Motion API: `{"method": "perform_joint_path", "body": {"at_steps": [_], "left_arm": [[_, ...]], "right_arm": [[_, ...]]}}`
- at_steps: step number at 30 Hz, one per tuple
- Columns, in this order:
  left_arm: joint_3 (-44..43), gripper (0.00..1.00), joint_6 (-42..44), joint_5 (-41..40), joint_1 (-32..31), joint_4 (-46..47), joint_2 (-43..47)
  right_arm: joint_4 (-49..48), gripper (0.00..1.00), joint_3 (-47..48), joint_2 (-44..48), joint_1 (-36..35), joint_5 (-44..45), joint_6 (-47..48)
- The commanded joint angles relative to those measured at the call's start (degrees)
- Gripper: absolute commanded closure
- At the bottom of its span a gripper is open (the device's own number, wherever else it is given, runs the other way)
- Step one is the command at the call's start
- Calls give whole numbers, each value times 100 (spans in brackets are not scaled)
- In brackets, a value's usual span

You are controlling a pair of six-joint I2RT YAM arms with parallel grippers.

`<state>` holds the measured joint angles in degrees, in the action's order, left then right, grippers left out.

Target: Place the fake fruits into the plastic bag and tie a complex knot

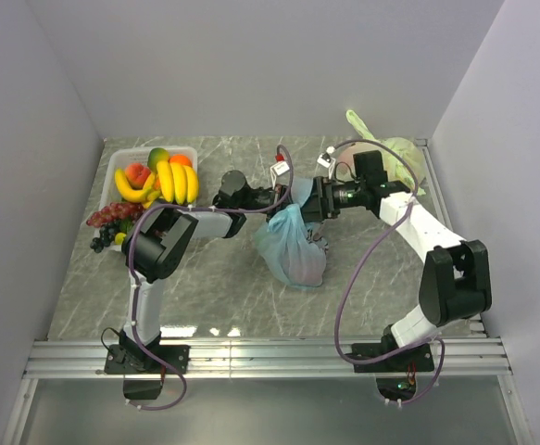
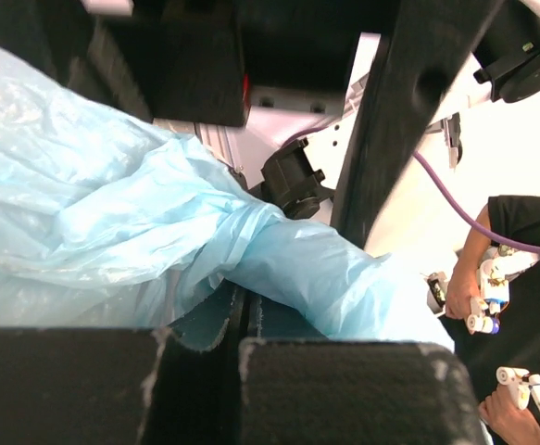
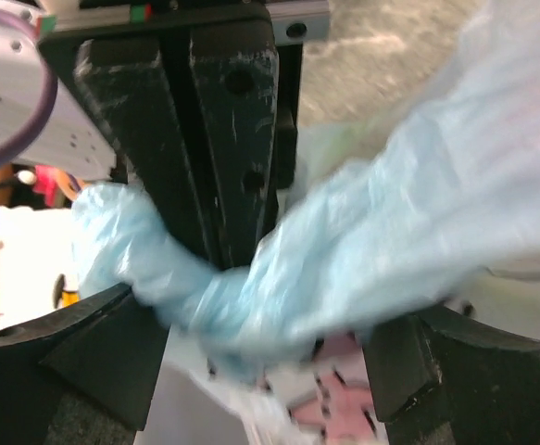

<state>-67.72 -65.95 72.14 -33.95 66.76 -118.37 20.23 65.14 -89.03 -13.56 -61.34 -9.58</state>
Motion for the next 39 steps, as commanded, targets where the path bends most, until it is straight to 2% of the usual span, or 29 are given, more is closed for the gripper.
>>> {"method": "perform_joint_path", "body": {"at_steps": [1, 5, 6, 8, 9, 10, 13, 21, 25, 26, 29, 30, 32, 35, 36, 39], "left_arm": [[-56, 99, 276, 204, -50, 74, 147], [-83, 100, 407, 195, -41, -102, 165], [-83, 100, 443, 178, -32, -172, 165], [-101, 100, 522, 160, -32, -251, 174], [-101, 99, 539, 160, -32, -260, 174], [-118, 99, 522, 134, -50, -243, 156], [-136, 100, 426, 143, -59, -103, 95], [-101, 100, 522, 134, -173, -110, 86], [-74, 100, 689, 81, -199, -269, 103], [-83, 100, 680, 46, -182, -243, 95], [-100, 100, 759, -182, -68, -383, 103], [-135, 100, 838, -252, -33, -479, 103], [-153, 100, 847, -323, 46, -498, 103], [-189, 100, 672, -288, 73, -269, 68], [-189, 99, 654, -297, 73, -252, 68], [-215, 100, 567, -306, 64, -155, 33]], "right_arm": [[1403, 19, 472, 167, 205, -18, 1212], [2378, 24, 762, -43, 406, -115, 2177], [2711, 32, 806, -87, 503, -254, 2311], [2829, 43, 886, -193, 547, -343, 2391], [2716, 51, 886, -228, 548, -378, 2330], [2549, 52, 860, -237, 530, -439, 2208], [1409, 54, 623, -228, 478, -440, 1199], [-490, 66, 429, -290, 249, -115, -516], [-1056, 66, 350, -229, 187, -79, -1116], [-734, 65, 359, -211, 152, -88, -881], [66, 52, 411, -185, 187, -211, -11], [695, 46, 455, -176, 248, -238, 244], [1488, 41, 543, -132, 328, -229, 851], [2044, 30, 596, -53, 460, -290, 1371], [2064, 11, 578, -35, 468, -343, 1398], [1442, 5, 368, 53, 381, -370, 969]]}}
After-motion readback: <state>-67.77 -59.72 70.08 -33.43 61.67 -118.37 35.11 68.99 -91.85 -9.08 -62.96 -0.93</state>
